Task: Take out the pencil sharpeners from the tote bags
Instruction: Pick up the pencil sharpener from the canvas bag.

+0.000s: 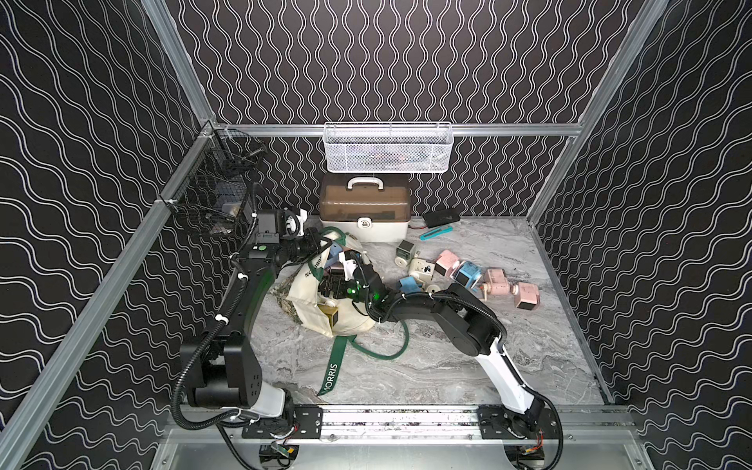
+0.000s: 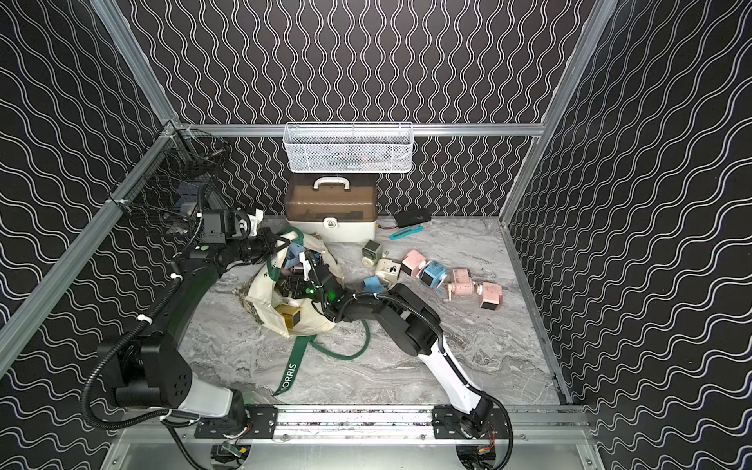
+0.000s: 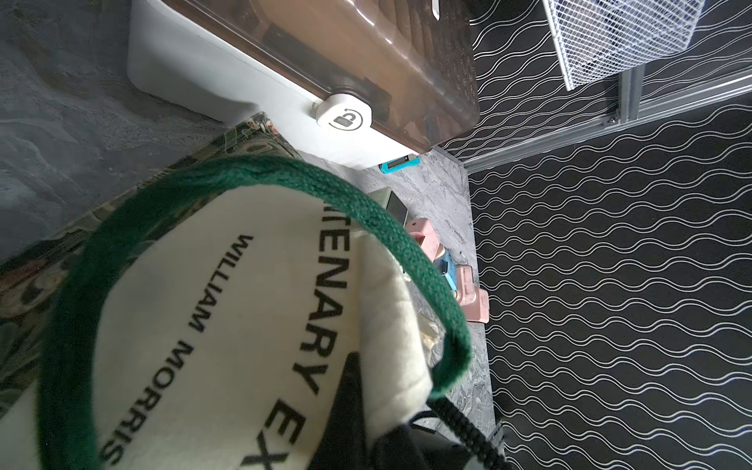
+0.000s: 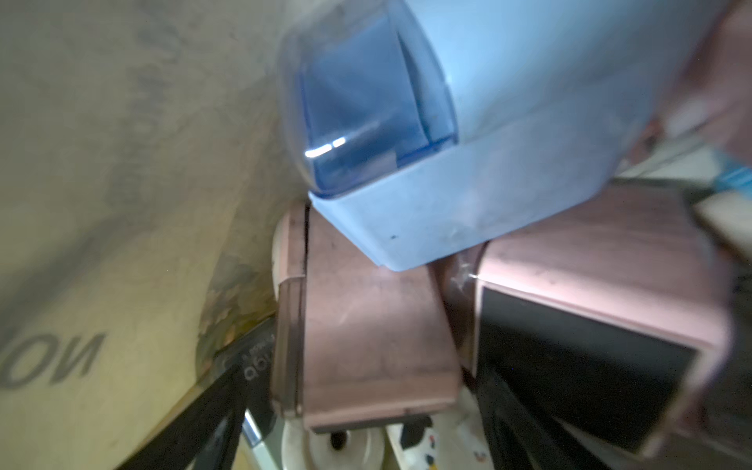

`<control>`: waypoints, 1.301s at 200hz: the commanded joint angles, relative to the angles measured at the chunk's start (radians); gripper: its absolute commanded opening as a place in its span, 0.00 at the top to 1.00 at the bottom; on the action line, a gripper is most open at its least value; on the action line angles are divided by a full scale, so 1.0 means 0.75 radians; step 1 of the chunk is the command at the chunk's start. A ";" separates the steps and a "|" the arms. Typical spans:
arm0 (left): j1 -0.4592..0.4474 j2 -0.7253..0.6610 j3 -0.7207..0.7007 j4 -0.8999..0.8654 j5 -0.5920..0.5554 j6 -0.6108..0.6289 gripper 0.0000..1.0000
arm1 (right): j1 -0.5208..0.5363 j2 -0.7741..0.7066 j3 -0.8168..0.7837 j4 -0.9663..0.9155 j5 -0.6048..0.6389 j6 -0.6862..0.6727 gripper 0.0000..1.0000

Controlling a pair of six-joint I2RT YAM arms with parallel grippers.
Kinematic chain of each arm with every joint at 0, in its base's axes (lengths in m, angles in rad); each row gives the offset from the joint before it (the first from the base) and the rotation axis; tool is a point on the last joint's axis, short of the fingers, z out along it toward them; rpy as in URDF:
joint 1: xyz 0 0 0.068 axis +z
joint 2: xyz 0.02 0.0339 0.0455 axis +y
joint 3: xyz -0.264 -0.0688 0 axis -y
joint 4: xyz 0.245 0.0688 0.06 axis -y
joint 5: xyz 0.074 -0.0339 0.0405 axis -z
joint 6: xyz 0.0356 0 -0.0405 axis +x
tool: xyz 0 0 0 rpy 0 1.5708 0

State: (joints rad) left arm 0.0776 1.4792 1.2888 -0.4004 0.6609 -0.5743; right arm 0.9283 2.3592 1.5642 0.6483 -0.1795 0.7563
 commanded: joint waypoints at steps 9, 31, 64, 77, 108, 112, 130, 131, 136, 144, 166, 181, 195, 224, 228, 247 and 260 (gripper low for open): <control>0.001 0.002 0.014 0.053 0.051 -0.003 1.00 | 0.006 0.029 0.061 -0.147 -0.063 0.098 0.16; 0.001 0.005 0.013 0.055 0.054 -0.005 1.00 | 0.014 0.031 0.081 -0.197 -0.011 0.081 0.18; 0.000 0.000 0.009 0.053 0.051 -0.001 1.00 | -0.013 0.092 0.168 -0.234 -0.022 0.107 0.25; 0.001 0.001 0.012 0.051 0.049 0.002 1.00 | -0.019 0.113 0.197 -0.260 -0.017 0.102 0.29; 0.000 0.002 0.016 0.049 0.050 0.001 1.00 | -0.029 0.077 0.140 -0.221 -0.022 0.038 0.41; 0.000 0.002 0.017 0.047 0.051 0.001 1.00 | -0.030 0.063 0.119 -0.213 -0.022 0.023 0.43; 0.000 -0.001 0.018 0.041 0.042 0.006 1.00 | -0.030 -0.008 0.015 -0.164 -0.022 -0.032 0.48; 0.000 -0.002 0.018 0.041 0.042 0.007 1.00 | -0.030 -0.012 0.009 -0.161 -0.022 -0.035 0.48; 0.000 -0.001 0.019 0.039 0.041 0.007 1.00 | -0.029 -0.033 -0.015 -0.152 -0.024 -0.047 0.49; -0.001 0.000 0.019 0.035 0.039 0.009 1.00 | -0.030 -0.067 -0.056 -0.145 -0.024 -0.066 0.49; -0.001 -0.001 0.016 0.034 0.035 0.013 1.00 | -0.029 -0.165 -0.157 -0.131 -0.036 -0.113 0.52; 0.001 -0.001 0.020 0.029 0.027 0.019 1.00 | -0.031 -0.234 -0.230 -0.130 -0.029 -0.125 0.53; 0.001 0.003 0.024 0.027 0.026 0.019 1.00 | -0.031 -0.304 -0.307 -0.132 -0.013 -0.133 0.53; 0.001 0.009 0.024 0.024 0.021 0.020 1.00 | -0.029 -0.438 -0.436 -0.184 0.003 -0.165 0.54; 0.000 0.008 0.023 0.023 0.020 0.021 1.00 | -0.029 -0.440 -0.447 -0.199 0.004 -0.170 0.54; 0.001 0.005 0.022 0.022 0.014 0.025 1.00 | -0.028 -0.558 -0.505 -0.264 0.006 -0.192 0.54; 0.001 0.008 0.026 0.017 0.010 0.028 1.00 | -0.023 -0.620 -0.548 -0.305 -0.001 -0.207 0.54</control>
State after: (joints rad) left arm 0.0746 1.4818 1.2957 -0.4107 0.6834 -0.5732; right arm 0.9108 1.9640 1.1950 0.4770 -0.2276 0.6350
